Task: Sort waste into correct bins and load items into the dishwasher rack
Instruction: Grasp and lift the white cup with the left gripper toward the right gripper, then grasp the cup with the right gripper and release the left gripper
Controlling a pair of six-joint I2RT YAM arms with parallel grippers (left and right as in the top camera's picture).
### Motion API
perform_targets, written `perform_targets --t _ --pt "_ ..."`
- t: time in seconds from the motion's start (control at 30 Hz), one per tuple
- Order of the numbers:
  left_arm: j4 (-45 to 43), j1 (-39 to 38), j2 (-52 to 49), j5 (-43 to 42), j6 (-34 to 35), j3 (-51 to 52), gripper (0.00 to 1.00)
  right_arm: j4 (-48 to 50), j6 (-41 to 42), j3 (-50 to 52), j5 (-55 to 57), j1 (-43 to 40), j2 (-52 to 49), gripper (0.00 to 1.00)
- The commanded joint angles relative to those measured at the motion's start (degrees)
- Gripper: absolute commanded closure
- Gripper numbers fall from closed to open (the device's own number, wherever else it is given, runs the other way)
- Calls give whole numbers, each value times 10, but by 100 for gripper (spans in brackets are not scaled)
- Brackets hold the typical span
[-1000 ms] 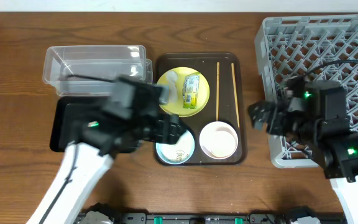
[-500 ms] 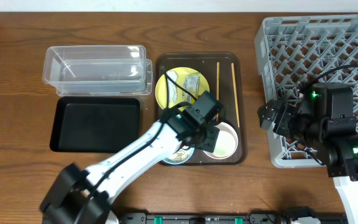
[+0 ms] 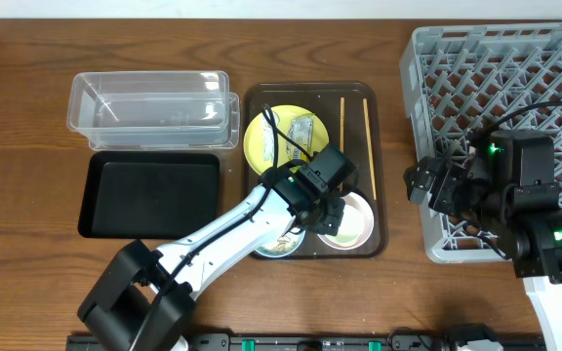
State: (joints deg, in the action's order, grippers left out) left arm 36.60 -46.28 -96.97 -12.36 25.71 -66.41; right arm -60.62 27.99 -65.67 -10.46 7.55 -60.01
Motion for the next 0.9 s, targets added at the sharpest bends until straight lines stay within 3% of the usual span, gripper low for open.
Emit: perform_targets --t 0.0,0.17,0.27,0.47,0.53,0.67,0.87 --pt "2 8 19 -27 1 -9 94 -1 -15 -10 -1 -3 1 1" --pt "19 67 93 -79 1 -9 94 2 -40 -10 -3 -3 1 1" --pt "33 137 150 -155 -6 -9 94 23 -101 -10 -54 -3 1 1" --pt "37 287 207 -444 -80 -9 94 100 -307 -10 -393 -3 1 1" --pt "41 326 209 -548 -95 -9 94 125 -339 -10 -495 -3 1 1" --pt "40 369 208 -678 -103 -9 94 172 -338 -10 -567 11 1 1" --pt "40 375 208 -734 -103 -9 94 221 -308 -10 -530 75 -9 11"
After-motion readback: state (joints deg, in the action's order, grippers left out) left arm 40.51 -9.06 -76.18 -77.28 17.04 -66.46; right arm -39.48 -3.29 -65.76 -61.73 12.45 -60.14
